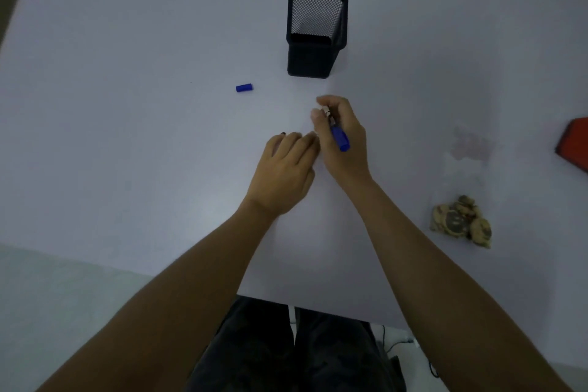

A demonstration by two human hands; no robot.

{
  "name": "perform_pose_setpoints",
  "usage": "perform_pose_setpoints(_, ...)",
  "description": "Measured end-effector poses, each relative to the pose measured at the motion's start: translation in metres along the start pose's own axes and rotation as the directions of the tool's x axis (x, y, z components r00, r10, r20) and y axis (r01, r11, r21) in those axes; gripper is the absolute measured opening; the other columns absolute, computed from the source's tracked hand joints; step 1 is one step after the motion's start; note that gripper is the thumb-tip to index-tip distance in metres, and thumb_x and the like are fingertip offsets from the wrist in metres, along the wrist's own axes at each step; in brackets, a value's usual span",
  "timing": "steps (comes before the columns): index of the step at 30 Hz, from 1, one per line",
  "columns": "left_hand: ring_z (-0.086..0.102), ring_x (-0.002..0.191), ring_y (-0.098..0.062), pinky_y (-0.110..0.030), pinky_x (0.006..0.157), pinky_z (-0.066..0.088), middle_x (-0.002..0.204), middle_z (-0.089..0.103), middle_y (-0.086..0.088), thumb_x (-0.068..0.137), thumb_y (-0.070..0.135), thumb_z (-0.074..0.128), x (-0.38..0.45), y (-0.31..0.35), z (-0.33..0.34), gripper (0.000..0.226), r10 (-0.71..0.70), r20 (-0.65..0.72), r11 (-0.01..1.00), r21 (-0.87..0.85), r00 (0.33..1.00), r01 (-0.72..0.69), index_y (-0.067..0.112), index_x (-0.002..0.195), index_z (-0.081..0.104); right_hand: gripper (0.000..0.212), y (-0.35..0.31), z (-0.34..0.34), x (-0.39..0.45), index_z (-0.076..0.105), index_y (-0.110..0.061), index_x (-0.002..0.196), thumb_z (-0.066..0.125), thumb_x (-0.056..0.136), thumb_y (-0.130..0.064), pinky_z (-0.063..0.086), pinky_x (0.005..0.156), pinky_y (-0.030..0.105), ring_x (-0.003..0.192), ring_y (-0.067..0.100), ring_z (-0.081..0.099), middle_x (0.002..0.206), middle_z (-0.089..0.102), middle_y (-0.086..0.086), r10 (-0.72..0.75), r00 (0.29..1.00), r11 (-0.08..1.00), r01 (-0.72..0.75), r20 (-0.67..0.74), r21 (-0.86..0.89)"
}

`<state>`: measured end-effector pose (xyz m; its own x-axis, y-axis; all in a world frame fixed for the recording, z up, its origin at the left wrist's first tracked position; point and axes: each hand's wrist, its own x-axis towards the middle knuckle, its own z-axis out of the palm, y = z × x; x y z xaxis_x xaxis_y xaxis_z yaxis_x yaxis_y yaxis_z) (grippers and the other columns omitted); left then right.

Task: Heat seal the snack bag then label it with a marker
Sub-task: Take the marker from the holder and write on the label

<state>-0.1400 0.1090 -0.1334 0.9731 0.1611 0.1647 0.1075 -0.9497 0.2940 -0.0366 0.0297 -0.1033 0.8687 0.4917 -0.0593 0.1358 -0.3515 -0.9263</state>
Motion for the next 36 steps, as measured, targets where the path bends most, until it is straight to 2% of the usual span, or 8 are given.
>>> perform_pose_setpoints(3,0.057,0.11,-0.026,-0.041,0.099,0.04,0.12,0.064,-0.01,0.087,0.016,0.052,0.001,0.0,0.0,0.032,-0.007,0.003,1.0,0.013,1.0,0.007,0.008,0.117,0.062,0.02,0.007,0.011,0.001,0.057,-0.003,0.081,0.061,0.094,-0.018,0.045,0.058,0.014,0.06,0.008,0.053,0.067,0.057,-0.002,-0.043,0.986,0.998,0.036,-0.162,-0.049)
perform_pose_setpoints(5,0.057,0.109,-0.026,-0.041,0.099,0.04,0.118,0.065,-0.009,0.087,0.016,0.054,0.001,0.001,0.0,0.03,-0.017,-0.001,1.0,0.018,1.0,0.017,0.008,0.114,0.063,0.019,0.01,0.016,0.006,0.054,-0.003,0.081,0.06,0.094,-0.016,0.041,0.053,0.01,0.055,0.007,0.051,0.062,0.052,-0.006,-0.054,0.975,0.994,0.032,-0.217,-0.101)
perform_pose_setpoints(8,0.058,0.109,-0.026,-0.041,0.099,0.041,0.117,0.065,-0.009,0.086,0.016,0.054,0.002,0.001,-0.001,0.03,-0.023,-0.003,1.0,0.02,1.0,0.023,0.008,0.113,0.064,0.01,0.01,0.017,0.011,0.056,-0.002,0.085,0.061,0.09,-0.009,0.045,0.051,0.015,0.057,0.012,0.054,0.064,0.057,0.001,-0.082,0.968,0.991,0.054,-0.235,-0.124)
perform_pose_setpoints(13,0.056,0.111,-0.026,-0.041,0.1,0.039,0.12,0.064,-0.009,0.086,0.018,0.053,0.002,0.001,-0.002,0.033,-0.039,0.035,0.999,0.028,0.999,0.038,0.009,0.117,0.062,0.031,0.014,0.017,0.011,0.048,-0.011,0.067,0.069,0.088,-0.02,0.043,0.05,0.013,0.05,0.011,0.049,0.054,0.048,-0.006,-0.065,0.971,0.997,0.051,-0.23,-0.063)
perform_pose_setpoints(19,0.057,0.112,-0.027,-0.041,0.099,0.041,0.12,0.064,-0.009,0.086,0.018,0.053,0.003,0.002,-0.001,0.033,-0.038,0.05,0.999,0.03,0.998,0.037,0.008,0.116,0.063,0.028,0.022,0.019,0.012,0.049,-0.01,0.068,0.063,0.092,-0.014,0.042,0.049,0.013,0.051,0.014,0.051,0.055,0.05,0.0,-0.052,0.974,0.997,0.038,-0.221,-0.066)
perform_pose_setpoints(22,0.056,0.112,-0.028,-0.041,0.099,0.039,0.12,0.064,-0.008,0.086,0.018,0.054,0.002,0.002,-0.001,0.033,-0.045,0.045,0.998,0.038,0.998,0.043,0.008,0.116,0.062,0.027,0.025,0.021,0.013,0.049,-0.011,0.068,0.061,0.092,-0.013,0.043,0.047,0.019,0.047,0.011,0.048,0.054,0.05,0.003,-0.054,0.969,0.995,0.031,-0.242,-0.097)
perform_pose_setpoints(29,0.05,0.114,-0.026,-0.038,0.097,0.035,0.12,0.063,-0.008,0.085,0.016,0.054,0.004,0.001,-0.001,0.034,-0.051,0.023,0.998,0.023,0.998,0.051,0.008,0.117,0.059,0.03,0.027,0.022,0.015,0.046,-0.01,0.064,0.06,0.091,-0.016,0.046,0.043,0.042,0.044,0.024,0.049,0.051,0.051,0.01,-0.063,0.954,0.991,0.026,-0.294,-0.131)
perform_pose_setpoints(36,0.053,0.114,-0.027,-0.038,0.099,0.035,0.121,0.063,-0.009,0.085,0.015,0.056,0.0,0.0,0.001,0.035,-0.057,0.013,0.998,0.007,0.998,0.057,0.007,0.119,0.061,0.032,0.032,0.021,0.011,0.043,-0.016,0.064,0.062,0.09,-0.015,0.041,0.042,0.03,0.044,0.018,0.047,0.05,0.047,0.001,-0.032,0.953,0.999,0.018,-0.3,-0.051)
